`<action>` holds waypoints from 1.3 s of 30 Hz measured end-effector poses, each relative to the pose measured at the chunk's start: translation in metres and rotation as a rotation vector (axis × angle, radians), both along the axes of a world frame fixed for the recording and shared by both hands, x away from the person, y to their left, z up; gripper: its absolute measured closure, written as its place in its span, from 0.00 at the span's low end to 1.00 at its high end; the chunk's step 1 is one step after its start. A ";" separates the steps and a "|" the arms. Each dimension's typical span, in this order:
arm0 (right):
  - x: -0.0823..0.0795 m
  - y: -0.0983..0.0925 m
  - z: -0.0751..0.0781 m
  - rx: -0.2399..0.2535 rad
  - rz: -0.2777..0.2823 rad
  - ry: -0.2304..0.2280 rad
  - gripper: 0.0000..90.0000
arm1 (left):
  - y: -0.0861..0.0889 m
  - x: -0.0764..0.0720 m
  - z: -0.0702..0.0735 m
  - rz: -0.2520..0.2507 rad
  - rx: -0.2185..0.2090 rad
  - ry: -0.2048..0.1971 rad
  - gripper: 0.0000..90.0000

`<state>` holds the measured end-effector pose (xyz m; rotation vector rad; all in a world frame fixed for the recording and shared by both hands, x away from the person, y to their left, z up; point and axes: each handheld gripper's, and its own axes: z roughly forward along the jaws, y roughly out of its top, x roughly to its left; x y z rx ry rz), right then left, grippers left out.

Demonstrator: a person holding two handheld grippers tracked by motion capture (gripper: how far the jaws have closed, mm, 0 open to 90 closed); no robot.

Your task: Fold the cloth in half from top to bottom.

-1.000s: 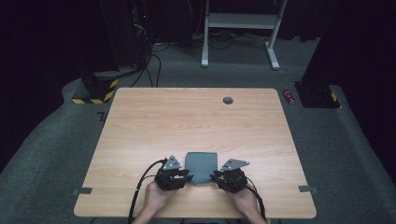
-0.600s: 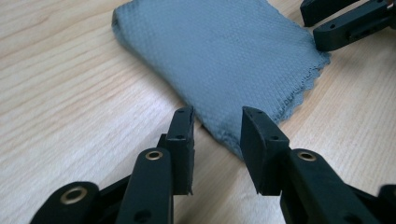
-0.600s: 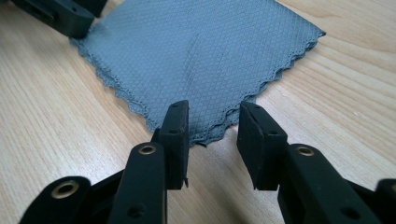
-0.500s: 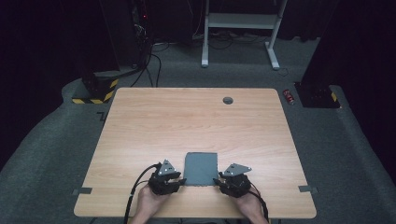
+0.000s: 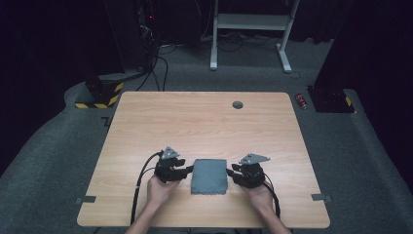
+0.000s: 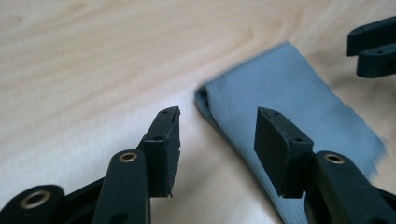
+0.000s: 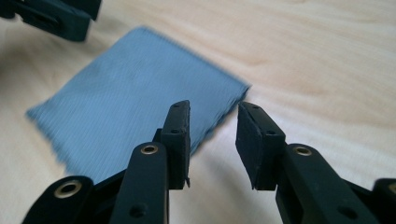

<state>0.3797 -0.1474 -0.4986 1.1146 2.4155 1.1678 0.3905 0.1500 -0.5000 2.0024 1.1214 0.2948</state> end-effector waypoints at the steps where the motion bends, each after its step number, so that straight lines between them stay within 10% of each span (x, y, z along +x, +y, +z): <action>1: 0.006 0.001 0.000 0.001 -0.010 0.003 0.72 | -0.003 0.004 -0.001 0.005 0.000 0.003 0.56; 17: 0.048 0.023 -0.017 -0.048 -0.058 0.060 0.73 | -0.033 0.029 -0.012 0.011 0.173 0.005 0.62; 24: 0.051 0.029 -0.016 -0.092 0.001 0.044 0.97 | -0.028 0.030 -0.014 -0.043 0.091 0.045 0.83; 39: 0.063 0.037 -0.002 -0.135 0.022 0.003 0.99 | -0.018 0.037 -0.010 -0.036 0.035 0.043 0.97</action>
